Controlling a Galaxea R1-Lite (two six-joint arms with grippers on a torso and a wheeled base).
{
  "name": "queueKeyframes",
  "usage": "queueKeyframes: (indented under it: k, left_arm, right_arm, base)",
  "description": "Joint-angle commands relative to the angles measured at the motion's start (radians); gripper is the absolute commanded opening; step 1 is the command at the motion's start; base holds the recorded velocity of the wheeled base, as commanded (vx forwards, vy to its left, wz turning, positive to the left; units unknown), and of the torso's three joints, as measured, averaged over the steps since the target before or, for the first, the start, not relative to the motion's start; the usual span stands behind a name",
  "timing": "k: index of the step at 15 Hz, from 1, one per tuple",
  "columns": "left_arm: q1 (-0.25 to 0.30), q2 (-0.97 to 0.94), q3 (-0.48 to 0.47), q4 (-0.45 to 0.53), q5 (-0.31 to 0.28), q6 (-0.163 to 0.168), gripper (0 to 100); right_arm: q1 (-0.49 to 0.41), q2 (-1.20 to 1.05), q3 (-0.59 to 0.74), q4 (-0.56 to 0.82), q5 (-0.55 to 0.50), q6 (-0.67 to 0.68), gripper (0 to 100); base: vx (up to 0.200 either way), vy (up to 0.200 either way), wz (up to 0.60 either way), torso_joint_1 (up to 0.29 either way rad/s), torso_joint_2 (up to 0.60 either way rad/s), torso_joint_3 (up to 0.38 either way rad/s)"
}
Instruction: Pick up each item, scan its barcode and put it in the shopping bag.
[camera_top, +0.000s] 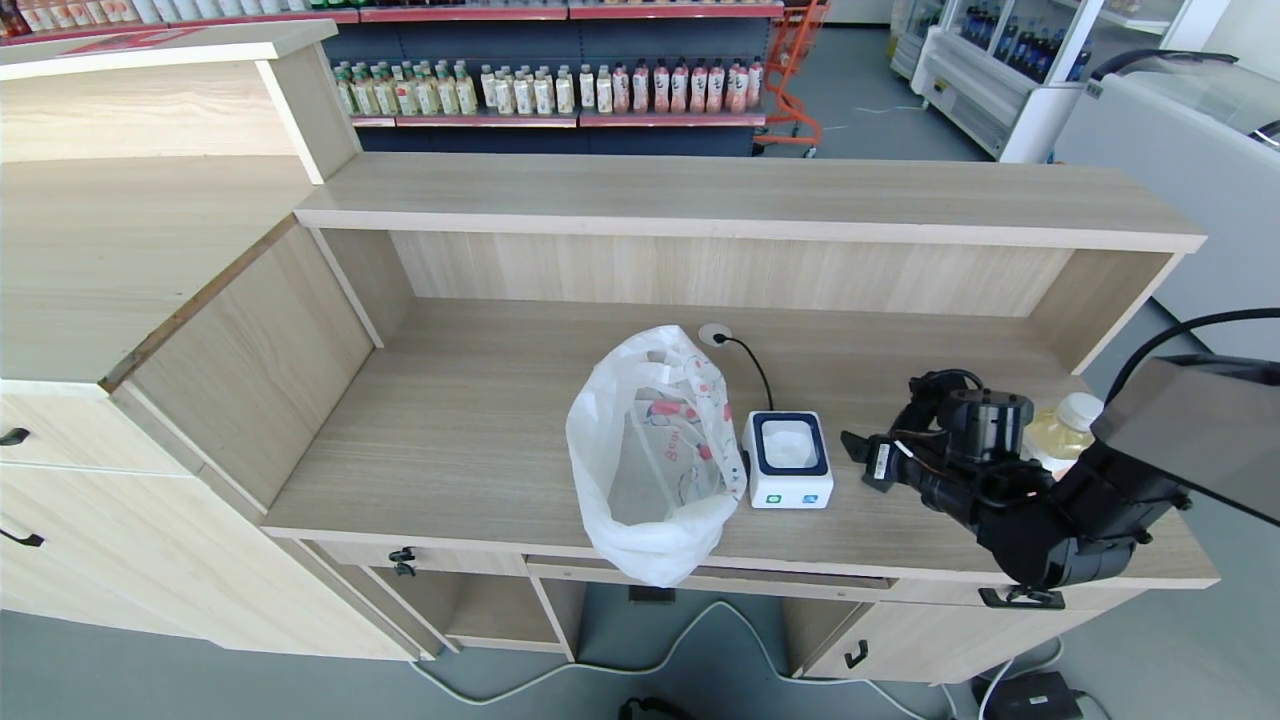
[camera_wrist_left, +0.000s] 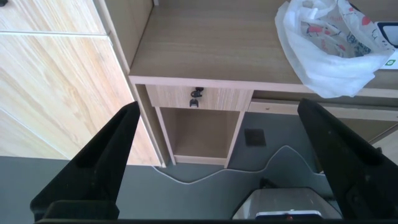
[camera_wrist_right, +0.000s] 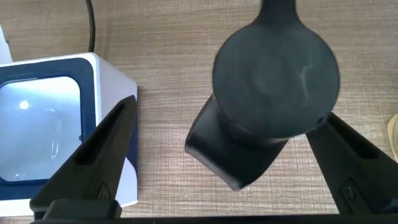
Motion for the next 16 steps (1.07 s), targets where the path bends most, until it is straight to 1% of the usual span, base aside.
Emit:
queueKeyframes:
  k: [1, 3, 5, 6, 9, 12, 16]
  left_arm:
    - [0.000, 0.000, 0.000, 0.000, 0.000, 0.000, 100]
    - [0.000, 0.000, 0.000, 0.000, 0.000, 0.000, 100]
    - [0.000, 0.000, 0.000, 0.000, 0.000, 0.000, 100]
    - [0.000, 0.000, 0.000, 0.000, 0.000, 0.000, 100]
    - [0.000, 0.000, 0.000, 0.000, 0.000, 0.000, 100]
    - [0.000, 0.000, 0.000, 0.000, 0.000, 0.000, 100]
    - [0.000, 0.000, 0.000, 0.000, 0.000, 0.000, 100]
  right_arm:
    - [0.007, 0.003, -0.005, 0.000, 0.000, -0.010, 100]
    - [0.013, 0.008, -0.008, 0.000, 0.000, -0.013, 100]
    - [0.013, 0.019, -0.019, 0.000, 0.000, -0.045, 100]
    - [0.013, 0.025, -0.028, 0.000, 0.000, -0.054, 0]
    - [0.013, 0.034, -0.047, 0.000, 0.001, -0.099, 0]
    - [0.013, 0.034, -0.063, -0.002, 0.037, -0.157, 0]
    - [0.011, 0.026, -0.059, -0.003, 0.040, -0.224, 0]
  base:
    - [0.000, 0.000, 0.00, 0.000, 0.00, 0.000]
    - [0.000, 0.000, 0.00, 0.000, 0.00, 0.000]
    - [0.000, 0.000, 0.00, 0.000, 0.00, 0.000]
    - [0.000, 0.000, 0.00, 0.000, 0.00, 0.000]
    - [0.000, 0.000, 0.00, 0.000, 0.00, 0.000]
    - [0.000, 0.000, 0.00, 0.000, 0.00, 0.000]
    - [0.000, 0.000, 0.00, 0.000, 0.00, 0.000]
